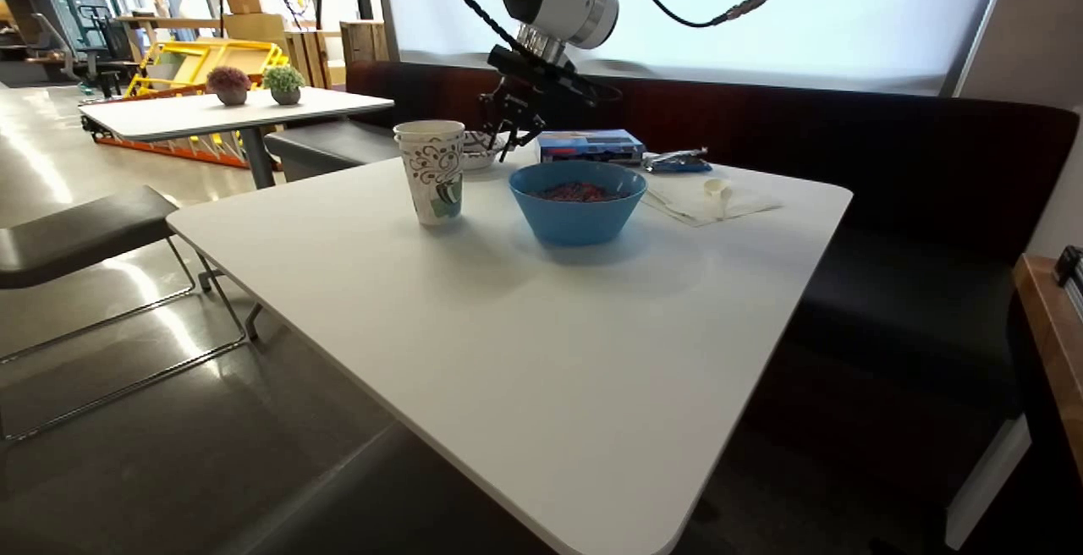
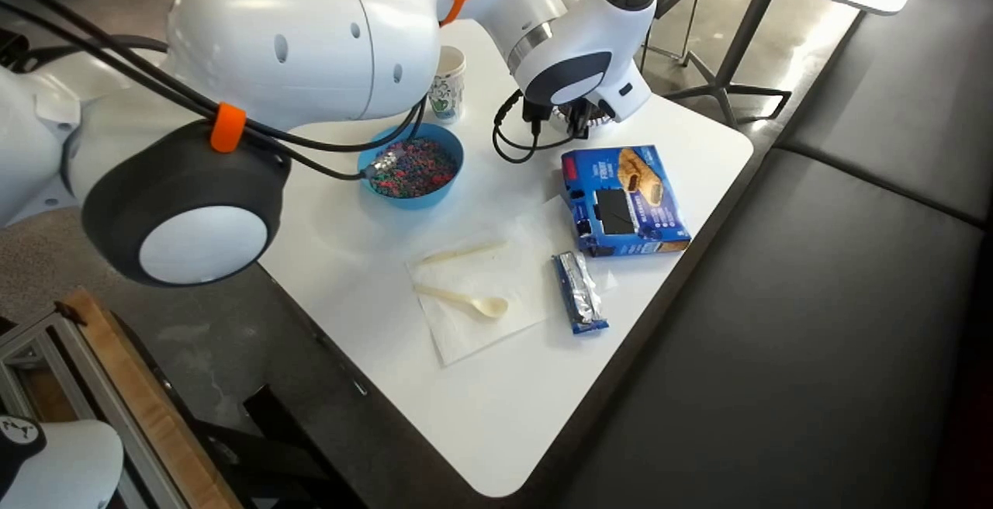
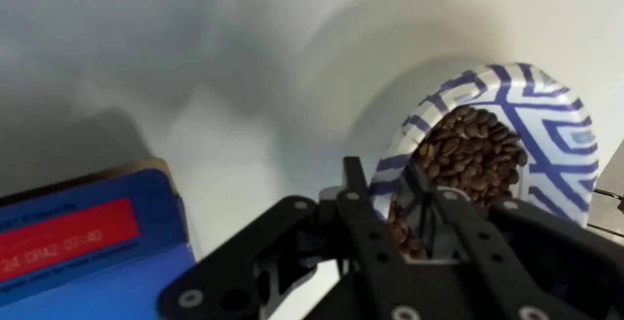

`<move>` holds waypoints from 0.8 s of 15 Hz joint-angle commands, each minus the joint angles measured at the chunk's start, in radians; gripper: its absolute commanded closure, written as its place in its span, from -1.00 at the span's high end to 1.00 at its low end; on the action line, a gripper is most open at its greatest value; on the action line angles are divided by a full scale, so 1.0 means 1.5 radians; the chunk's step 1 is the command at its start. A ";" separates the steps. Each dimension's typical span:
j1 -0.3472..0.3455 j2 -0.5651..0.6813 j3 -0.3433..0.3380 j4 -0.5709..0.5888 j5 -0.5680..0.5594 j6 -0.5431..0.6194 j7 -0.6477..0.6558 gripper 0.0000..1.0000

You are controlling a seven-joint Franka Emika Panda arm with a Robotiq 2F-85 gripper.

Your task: Move the bowl to the left

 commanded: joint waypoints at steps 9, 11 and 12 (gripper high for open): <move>-0.004 0.025 0.019 0.049 0.008 0.005 -0.011 -0.95; -0.004 0.015 0.027 0.046 0.005 -0.008 -0.040 -0.95; -0.005 0.012 0.033 0.045 0.007 -0.008 -0.057 -0.95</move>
